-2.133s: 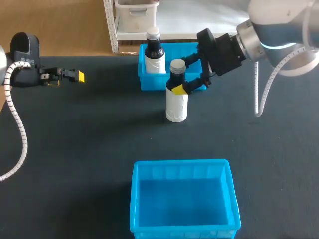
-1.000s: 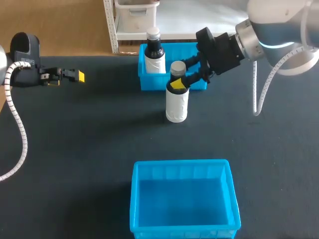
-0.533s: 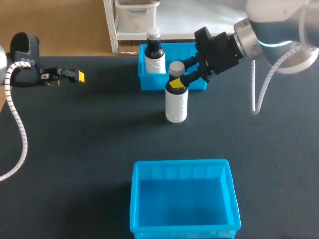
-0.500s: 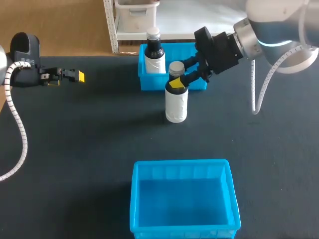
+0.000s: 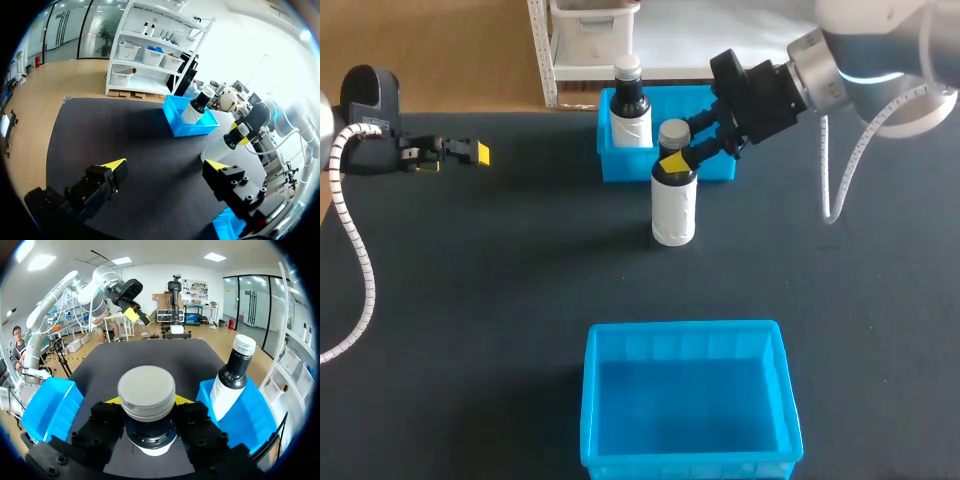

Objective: Pick up the bottle, and place it in the far bin if it is heavy, or in the near bin if it is light.

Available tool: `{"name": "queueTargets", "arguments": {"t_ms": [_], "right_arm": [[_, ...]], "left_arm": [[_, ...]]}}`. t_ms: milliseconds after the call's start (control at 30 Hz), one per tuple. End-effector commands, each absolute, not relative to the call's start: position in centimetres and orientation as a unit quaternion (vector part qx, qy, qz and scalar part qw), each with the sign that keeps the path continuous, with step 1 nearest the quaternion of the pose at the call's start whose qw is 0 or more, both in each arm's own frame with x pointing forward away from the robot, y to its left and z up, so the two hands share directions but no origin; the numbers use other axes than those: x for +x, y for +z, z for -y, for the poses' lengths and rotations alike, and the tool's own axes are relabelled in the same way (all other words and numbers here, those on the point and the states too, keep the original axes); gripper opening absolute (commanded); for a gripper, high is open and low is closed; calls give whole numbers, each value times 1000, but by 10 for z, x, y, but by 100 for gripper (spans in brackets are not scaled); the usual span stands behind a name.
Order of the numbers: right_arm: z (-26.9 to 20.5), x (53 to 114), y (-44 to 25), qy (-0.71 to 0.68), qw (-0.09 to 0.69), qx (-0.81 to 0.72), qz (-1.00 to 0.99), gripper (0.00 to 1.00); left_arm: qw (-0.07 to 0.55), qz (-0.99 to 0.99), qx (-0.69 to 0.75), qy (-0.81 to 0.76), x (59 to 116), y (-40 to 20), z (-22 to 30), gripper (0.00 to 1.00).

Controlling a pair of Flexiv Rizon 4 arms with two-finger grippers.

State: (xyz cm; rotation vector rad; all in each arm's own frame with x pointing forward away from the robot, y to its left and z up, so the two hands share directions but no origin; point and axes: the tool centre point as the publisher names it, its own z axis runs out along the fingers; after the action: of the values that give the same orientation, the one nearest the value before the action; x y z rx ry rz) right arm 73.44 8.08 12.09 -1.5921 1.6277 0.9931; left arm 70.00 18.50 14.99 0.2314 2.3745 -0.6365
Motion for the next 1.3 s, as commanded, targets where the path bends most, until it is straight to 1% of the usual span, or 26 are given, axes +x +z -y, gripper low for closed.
{"name": "queueTargets", "arguments": {"t_ms": [33, 433, 700, 1300], "right_arm": [[-78, 730, 129, 373, 324, -609, -620, 0], [-62, 726, 149, 358, 327, -612, -625, 0], [-48, 722, 162, 344, 342, -608, -628, 0], [-4, 712, 184, 317, 368, -586, -649, 0]], "left_arm": [[330, -908, 88, -243, 700, 150, -185, 100], [330, -908, 88, -243, 700, 150, -185, 100], [330, -908, 88, -243, 700, 150, -185, 100], [330, -908, 88, -243, 700, 150, -185, 100]]}}
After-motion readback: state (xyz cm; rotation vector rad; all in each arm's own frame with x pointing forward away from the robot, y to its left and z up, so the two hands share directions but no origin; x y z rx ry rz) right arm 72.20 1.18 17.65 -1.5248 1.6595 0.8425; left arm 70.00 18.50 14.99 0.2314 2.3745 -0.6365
